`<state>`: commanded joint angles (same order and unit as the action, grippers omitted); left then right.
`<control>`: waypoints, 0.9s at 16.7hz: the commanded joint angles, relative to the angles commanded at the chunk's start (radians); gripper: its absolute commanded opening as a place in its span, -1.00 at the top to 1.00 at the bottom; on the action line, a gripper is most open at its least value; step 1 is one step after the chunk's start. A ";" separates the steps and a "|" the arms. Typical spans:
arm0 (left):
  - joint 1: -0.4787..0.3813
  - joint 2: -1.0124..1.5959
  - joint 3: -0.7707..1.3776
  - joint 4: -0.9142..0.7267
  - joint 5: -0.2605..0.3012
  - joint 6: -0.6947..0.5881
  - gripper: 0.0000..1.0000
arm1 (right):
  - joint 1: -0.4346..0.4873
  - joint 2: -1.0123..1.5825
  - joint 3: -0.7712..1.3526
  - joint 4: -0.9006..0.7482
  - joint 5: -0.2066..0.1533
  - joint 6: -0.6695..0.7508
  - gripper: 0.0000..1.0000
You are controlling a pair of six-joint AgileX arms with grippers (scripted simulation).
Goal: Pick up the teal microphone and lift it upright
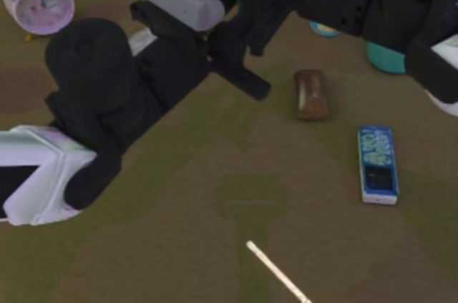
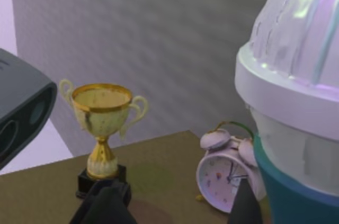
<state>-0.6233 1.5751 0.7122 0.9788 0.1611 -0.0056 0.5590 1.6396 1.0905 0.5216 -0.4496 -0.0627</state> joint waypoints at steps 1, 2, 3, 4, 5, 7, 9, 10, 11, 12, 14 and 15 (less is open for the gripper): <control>0.000 0.000 0.000 0.000 0.000 0.000 0.10 | 0.000 0.000 0.000 0.000 0.000 0.000 1.00; 0.000 0.000 0.000 0.000 0.000 0.000 -0.06 | 0.000 0.000 0.000 0.000 0.000 0.000 1.00; 0.000 0.000 0.000 0.000 0.000 0.000 -0.21 | 0.000 0.000 0.000 0.000 0.000 0.000 1.00; 0.000 0.000 0.000 0.000 0.000 0.000 -0.36 | 0.000 0.000 0.000 0.000 0.000 0.000 1.00; 0.000 0.000 0.000 0.000 0.000 0.000 -0.51 | 0.000 0.000 0.000 0.000 0.000 0.000 1.00; 0.000 0.000 0.000 0.000 0.000 0.000 -0.81 | 0.000 0.000 0.000 0.000 0.000 0.000 1.00; 0.000 0.000 0.000 0.000 0.000 0.000 -1.00 | 0.000 0.000 0.000 0.000 0.000 0.000 1.00; 0.000 0.000 0.000 0.000 0.000 0.000 -1.00 | 0.000 0.000 0.000 0.000 0.000 0.000 1.00; 0.000 0.000 0.000 0.000 0.000 0.000 -1.00 | 0.000 0.000 0.000 0.000 0.000 0.000 1.00; 0.000 0.000 0.000 0.000 0.000 0.000 -1.00 | 0.000 0.000 0.000 0.000 0.000 0.000 1.00; 0.000 0.000 0.000 0.000 0.000 0.000 -1.00 | 0.000 0.000 0.000 0.000 0.000 0.000 1.00; 0.000 0.000 0.000 0.000 0.000 0.000 -1.00 | 0.000 0.000 0.000 0.000 0.000 0.000 1.00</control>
<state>-0.6233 1.5751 0.7122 0.9788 0.1611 -0.0056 0.5590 1.6396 1.0905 0.5216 -0.4496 -0.0627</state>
